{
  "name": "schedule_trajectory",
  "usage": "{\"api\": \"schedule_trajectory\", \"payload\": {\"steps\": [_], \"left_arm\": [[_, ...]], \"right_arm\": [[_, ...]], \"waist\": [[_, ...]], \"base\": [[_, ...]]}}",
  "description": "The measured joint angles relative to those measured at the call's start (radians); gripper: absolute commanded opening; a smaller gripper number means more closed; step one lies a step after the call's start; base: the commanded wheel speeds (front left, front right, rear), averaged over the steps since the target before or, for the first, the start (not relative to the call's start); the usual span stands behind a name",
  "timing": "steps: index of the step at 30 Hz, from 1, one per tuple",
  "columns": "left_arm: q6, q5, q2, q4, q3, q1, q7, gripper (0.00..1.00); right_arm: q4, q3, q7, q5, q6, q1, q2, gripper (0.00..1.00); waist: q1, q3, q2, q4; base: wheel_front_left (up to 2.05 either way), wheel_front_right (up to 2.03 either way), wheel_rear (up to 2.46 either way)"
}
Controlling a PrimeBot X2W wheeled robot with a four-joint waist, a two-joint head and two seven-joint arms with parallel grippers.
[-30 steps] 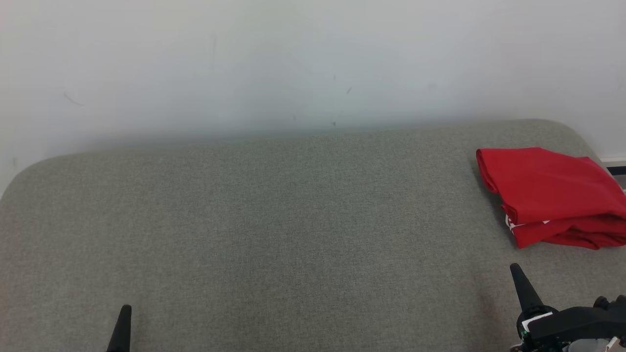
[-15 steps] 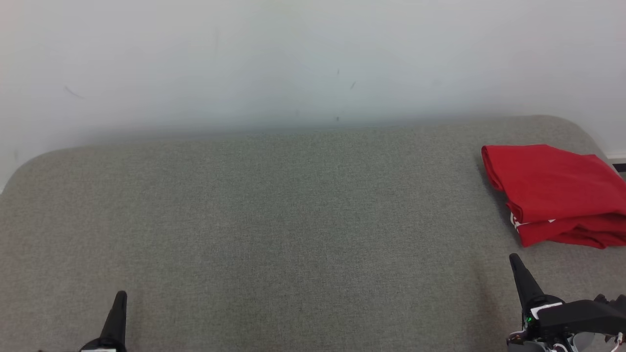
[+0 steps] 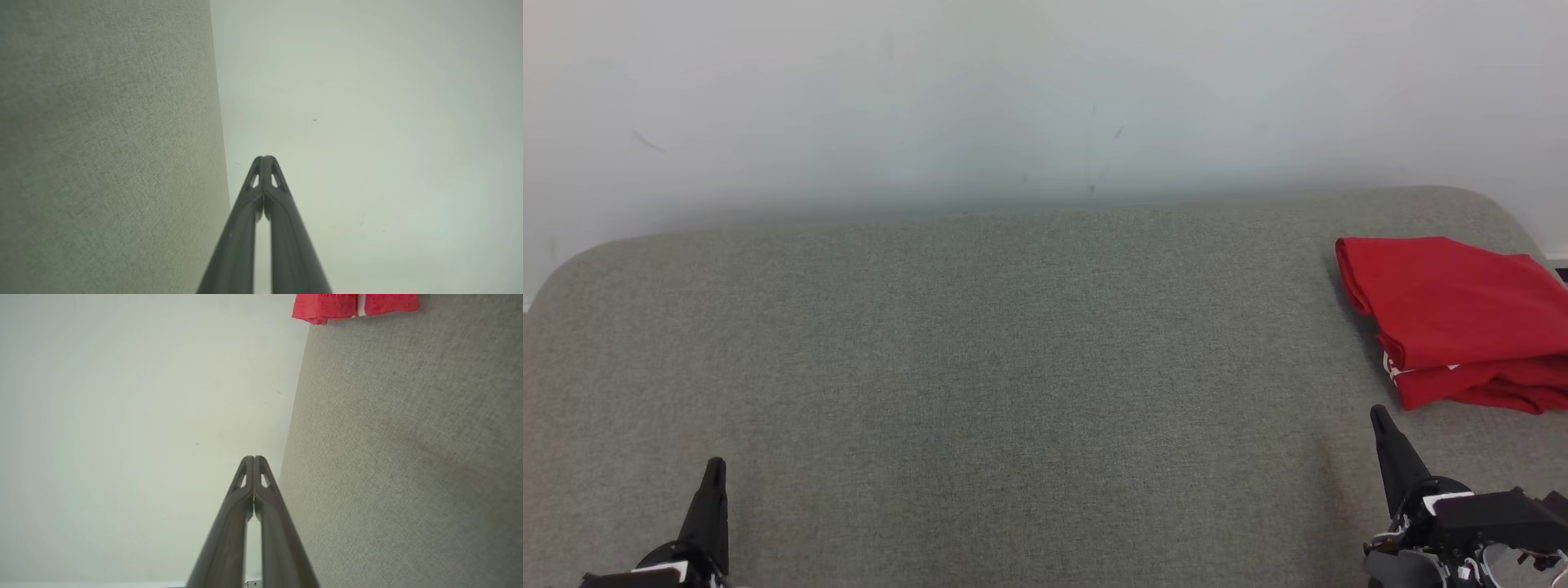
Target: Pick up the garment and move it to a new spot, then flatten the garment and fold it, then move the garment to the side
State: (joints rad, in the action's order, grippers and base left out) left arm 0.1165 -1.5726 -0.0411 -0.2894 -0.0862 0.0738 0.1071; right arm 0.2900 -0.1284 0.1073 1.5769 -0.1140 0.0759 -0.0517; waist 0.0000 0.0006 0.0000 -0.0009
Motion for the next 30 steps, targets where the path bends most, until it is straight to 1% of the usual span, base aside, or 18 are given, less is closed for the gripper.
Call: {"api": "schedule_trajectory", "payload": {"steps": [3, 30], "left_arm": [[0.007, -0.021, 0.002, -0.005, -0.003, 0.011, 0.007, 0.0], [0.007, -0.021, 0.002, -0.007, -0.003, 0.013, 0.007, 0.0]], "right_arm": [[0.004, -0.004, 0.007, 0.025, -0.001, 0.0, 0.006, 0.0], [0.005, -0.004, 0.007, 0.025, -0.002, 0.0, 0.007, 0.0]], "waist": [[0.0, 0.001, 0.0, 0.001], [0.0, 0.001, 0.0, 0.001]], "base": [[0.0, 0.0, 0.0], [0.0, 0.0, 0.0]]}}
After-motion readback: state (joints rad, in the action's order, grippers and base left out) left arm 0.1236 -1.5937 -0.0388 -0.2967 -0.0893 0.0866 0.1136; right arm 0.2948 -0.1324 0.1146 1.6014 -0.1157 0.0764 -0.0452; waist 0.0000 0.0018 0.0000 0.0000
